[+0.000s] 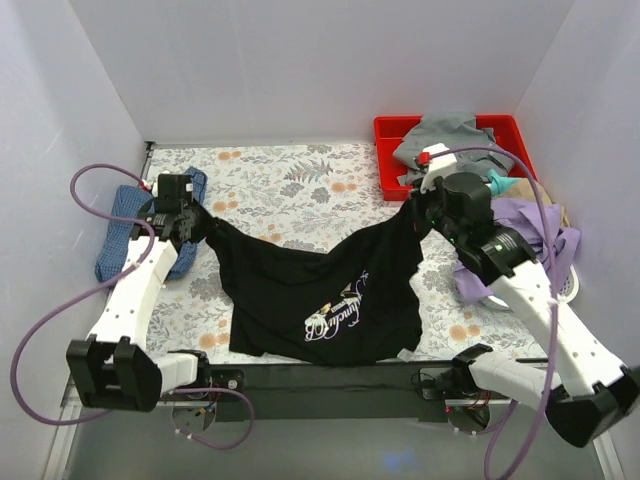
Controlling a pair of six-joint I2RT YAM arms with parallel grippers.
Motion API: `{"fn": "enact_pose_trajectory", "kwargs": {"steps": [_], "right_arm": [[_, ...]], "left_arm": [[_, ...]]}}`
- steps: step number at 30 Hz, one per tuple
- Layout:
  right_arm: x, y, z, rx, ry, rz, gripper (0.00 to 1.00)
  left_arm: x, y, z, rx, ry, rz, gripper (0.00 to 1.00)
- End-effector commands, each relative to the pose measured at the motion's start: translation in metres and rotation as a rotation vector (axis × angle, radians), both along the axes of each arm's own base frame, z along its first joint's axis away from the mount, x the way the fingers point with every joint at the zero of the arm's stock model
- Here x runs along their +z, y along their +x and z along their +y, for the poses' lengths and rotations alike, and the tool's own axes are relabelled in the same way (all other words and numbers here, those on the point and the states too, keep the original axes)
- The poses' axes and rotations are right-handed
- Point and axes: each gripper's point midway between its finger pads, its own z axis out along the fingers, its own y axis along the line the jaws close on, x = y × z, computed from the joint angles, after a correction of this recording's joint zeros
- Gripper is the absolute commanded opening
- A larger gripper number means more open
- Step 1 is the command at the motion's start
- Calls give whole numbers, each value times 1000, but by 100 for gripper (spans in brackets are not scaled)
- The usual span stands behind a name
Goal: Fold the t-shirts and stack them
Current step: Flatten the tshirt out
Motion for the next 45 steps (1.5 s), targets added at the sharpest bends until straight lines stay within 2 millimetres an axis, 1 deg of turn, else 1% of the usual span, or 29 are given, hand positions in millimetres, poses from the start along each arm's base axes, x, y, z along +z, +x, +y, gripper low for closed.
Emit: {"fn": "enact_pose_trajectory", "kwargs": {"steps": [1, 2, 3, 4, 5, 6, 7, 8, 9, 10, 12, 13, 14, 15, 16, 17, 18, 19, 20, 21, 23, 24, 26, 27, 29, 30, 33, 39, 45], "right_arm": [[26, 35, -5, -111, 18, -130, 1], [12, 46, -3, -125, -9, -96, 1], [8, 51, -2, -137, -19, -91, 1], [8, 56, 0, -143, -18, -95, 1], [1, 63, 3, -133, -51, -88, 1], [-2, 66, 6, -128, -54, -84, 1], [-2, 70, 10, -122, -46, -89, 1], [-10, 75, 14, -113, -56, -70, 1], [-13, 77, 18, -102, -57, -62, 1], [-15, 79, 19, -98, -60, -55, 1], [-23, 82, 20, -102, -70, -41, 1], [-26, 83, 21, -100, -73, -36, 1], [-26, 84, 21, -100, -73, -36, 1], [-28, 84, 23, -93, -73, -31, 1], [-32, 85, 25, -87, -75, -22, 1], [-33, 85, 26, -81, -75, -18, 1], [-37, 85, 29, -70, -75, -10, 1], [-40, 84, 30, -65, -74, -2, 1], [-42, 84, 30, -62, -73, 5, 1], [-44, 83, 31, -56, -71, 9, 1], [-47, 83, 33, -49, -69, 17, 1], [-47, 82, 33, -50, -67, 19, 1], [-49, 80, 33, -48, -69, 23, 1], [-49, 80, 33, -46, -66, 21, 1], [-48, 77, 32, -43, -63, 19, 1], [-48, 77, 31, -43, -61, 18, 1], [-47, 74, 29, -57, -43, 22, 1], [-53, 68, 26, -65, -41, 31, 1], [-56, 66, 22, -78, -45, 33, 1]], "left_arm": [[28, 48, 16, 122, 24, -154, 0], [28, 58, 19, 136, 33, -176, 0], [29, 67, 22, 145, 48, -179, 0], [15, 76, 28, 169, 81, -140, 0], [9, 82, 29, 176, 85, -122, 0], [10, 90, 31, 180, 95, -124, 15], [5, 93, 35, 195, 114, -107, 67], [-8, 98, 36, 199, 120, -65, 82], [-12, 100, 37, 198, 116, -40, 83], [-5, 103, 35, 182, 116, -26, 83], [7, 104, 10, 39, 53, -42, 84], [12, 100, -5, -26, 5, -59, 84], [37, 91, -18, -94, -19, -133, 84], [43, 82, -38, -204, -44, -162, 84], [41, 72, -47, -267, -24, -165, 85], [52, 59, -55, -308, -9, -193, 85], [51, 47, -75, -387, 3, -195, 85], [45, 36, -85, -444, 28, -183, 85], [30, 25, -92, -470, 36, -144, 86], [23, 13, -108, -527, 33, -132, 86], [-3, -7, -120, -575, 18, -41, 86], [-13, -19, -134, -618, 11, -5, 79], [-36, -40, -146, -622, 15, 77, 70], [-43, -48, -148, -621, 13, 109, 66], [-56, -65, -155, -642, 2, 165, 65], [-68, -79, -161, -658, -1, 211, 66], [-89, -107, -164, -665, 23, 311, 64], [-102, -149, -163, -668, 51, 455, 64], [-123, -187, -147, -660, 111, 595, 64]]}}
